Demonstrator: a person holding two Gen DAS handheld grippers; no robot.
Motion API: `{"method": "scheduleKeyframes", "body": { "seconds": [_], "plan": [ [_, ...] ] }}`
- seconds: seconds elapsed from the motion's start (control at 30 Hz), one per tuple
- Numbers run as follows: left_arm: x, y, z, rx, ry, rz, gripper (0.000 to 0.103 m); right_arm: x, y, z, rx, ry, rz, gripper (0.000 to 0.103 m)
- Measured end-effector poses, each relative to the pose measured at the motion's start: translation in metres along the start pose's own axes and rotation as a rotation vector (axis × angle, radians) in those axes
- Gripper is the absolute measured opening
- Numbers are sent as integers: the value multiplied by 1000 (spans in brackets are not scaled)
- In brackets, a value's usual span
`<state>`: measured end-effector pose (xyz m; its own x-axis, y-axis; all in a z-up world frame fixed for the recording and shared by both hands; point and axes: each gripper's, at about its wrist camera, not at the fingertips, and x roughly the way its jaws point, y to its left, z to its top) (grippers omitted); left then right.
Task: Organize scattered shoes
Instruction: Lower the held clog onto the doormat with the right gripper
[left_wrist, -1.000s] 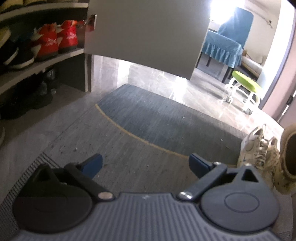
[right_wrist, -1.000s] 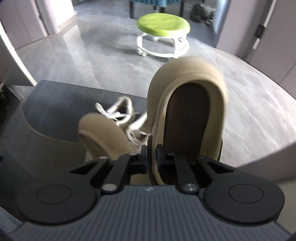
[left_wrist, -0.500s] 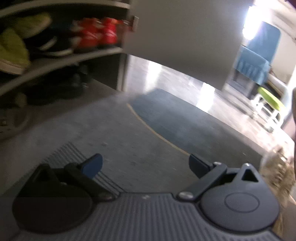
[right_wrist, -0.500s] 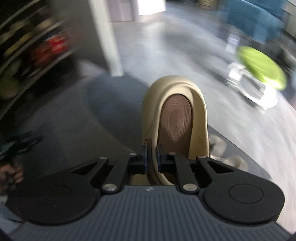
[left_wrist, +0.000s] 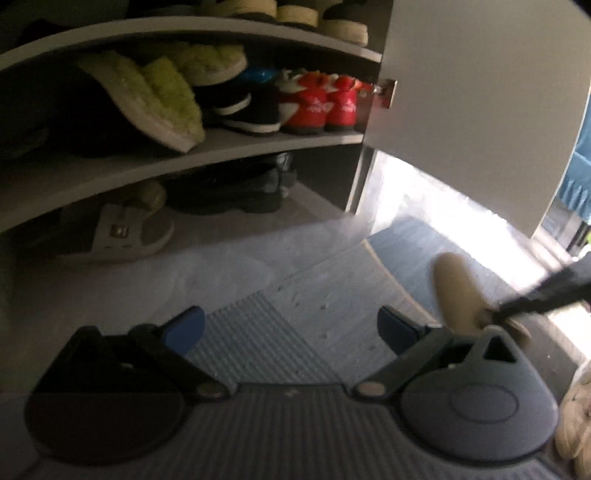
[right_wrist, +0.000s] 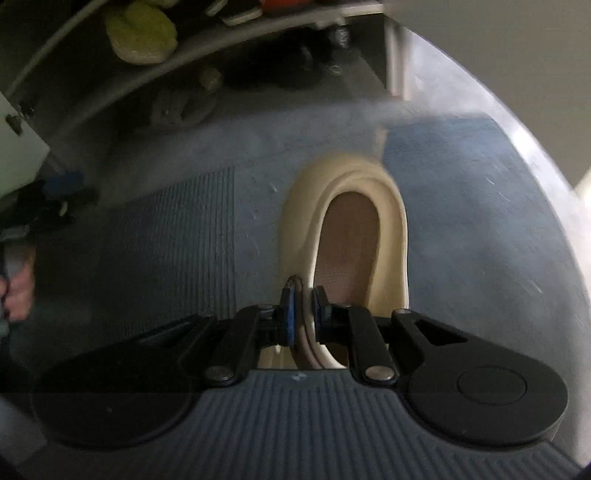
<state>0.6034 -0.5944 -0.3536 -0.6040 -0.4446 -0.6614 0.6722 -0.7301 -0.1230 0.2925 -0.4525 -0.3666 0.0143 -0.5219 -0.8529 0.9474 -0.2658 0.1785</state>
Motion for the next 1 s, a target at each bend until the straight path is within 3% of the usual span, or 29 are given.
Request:
{"method": "scheduleKeyframes", "body": {
  "seconds": [0.23, 0.37, 0.5, 0.63, 0.73, 0.77, 0.8, 0.9, 1.0],
  "plan": [
    [-4, -13, -11, 98, 24, 3, 101, 59, 26, -7, -38, -5, 48, 7],
    [-13, -29, -25, 179, 24, -80, 101, 77, 20, -17, 41, -62, 109, 9],
    [-11, -49, -39, 260, 56, -119, 101, 48, 5, -31, 143, -120, 162, 15],
    [-9, -58, -48, 295, 59, -141, 101, -6, -22, -73, 315, -148, 215, 37],
    [-3, -58, -51, 278, 76, -162, 101, -28, -30, -126, 367, -56, 192, 44],
    [-1, -57, -52, 268, 86, -168, 101, -32, -31, -146, 383, 4, 176, 44],
    [1, -57, -53, 261, 94, -170, 101, -34, -32, -176, 424, 124, 163, 44],
    [10, -54, -52, 230, 118, -175, 101, -26, -34, -224, 557, 297, 234, 44],
    [17, -54, -48, 178, 134, -198, 101, -15, -31, -245, 602, 397, 248, 44]
  ]
}}
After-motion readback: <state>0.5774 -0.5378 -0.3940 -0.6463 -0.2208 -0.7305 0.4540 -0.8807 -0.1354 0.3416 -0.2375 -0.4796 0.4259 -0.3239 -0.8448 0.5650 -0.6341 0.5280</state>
